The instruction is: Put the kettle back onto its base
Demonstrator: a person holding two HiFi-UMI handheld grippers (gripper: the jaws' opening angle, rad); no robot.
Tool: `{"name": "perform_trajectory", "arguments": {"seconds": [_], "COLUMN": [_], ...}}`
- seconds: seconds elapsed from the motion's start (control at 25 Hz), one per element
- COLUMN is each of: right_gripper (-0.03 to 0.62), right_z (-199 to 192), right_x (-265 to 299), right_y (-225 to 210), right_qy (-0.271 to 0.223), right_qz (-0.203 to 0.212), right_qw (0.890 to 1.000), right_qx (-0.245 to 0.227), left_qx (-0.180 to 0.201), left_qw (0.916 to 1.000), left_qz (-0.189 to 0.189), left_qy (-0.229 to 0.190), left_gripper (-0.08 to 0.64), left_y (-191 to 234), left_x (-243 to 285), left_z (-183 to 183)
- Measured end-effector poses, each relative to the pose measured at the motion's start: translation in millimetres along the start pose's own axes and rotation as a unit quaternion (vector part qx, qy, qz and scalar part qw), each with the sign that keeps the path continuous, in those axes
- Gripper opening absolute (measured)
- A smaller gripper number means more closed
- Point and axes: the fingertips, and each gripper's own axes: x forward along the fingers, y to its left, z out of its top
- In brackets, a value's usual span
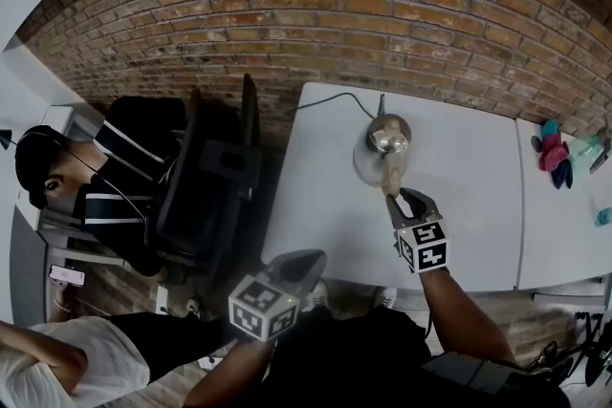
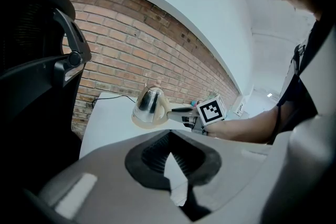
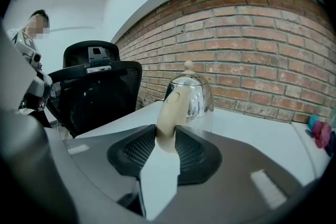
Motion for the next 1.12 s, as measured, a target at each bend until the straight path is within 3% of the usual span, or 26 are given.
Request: {"name": "perform_trajectory", "arguments": {"seconds": [0.56,1.12], "right_gripper": [0.125,0.087], "right_z": [6.6,6.6], "right_x": [12.0,-2.8], "right_y": [27.6,26.9], "right_qy": [0.003,0.004], "right_qz": [0.016,-0.005], "right_qw": [1.0,1.0], "right_qx": [0.003,0.0], "left_qx": [0.001,0.008], "left_qw": [1.0,0.9998], "left_qz": [-0.003,-0.017], "left_qy": [0.001,-0.002], "left_gripper": [0.0,0.0], "left_y": [4.7,3.6], "left_x": [-9.5,-16.3], "left_z": [-1.4,-3.4]}}
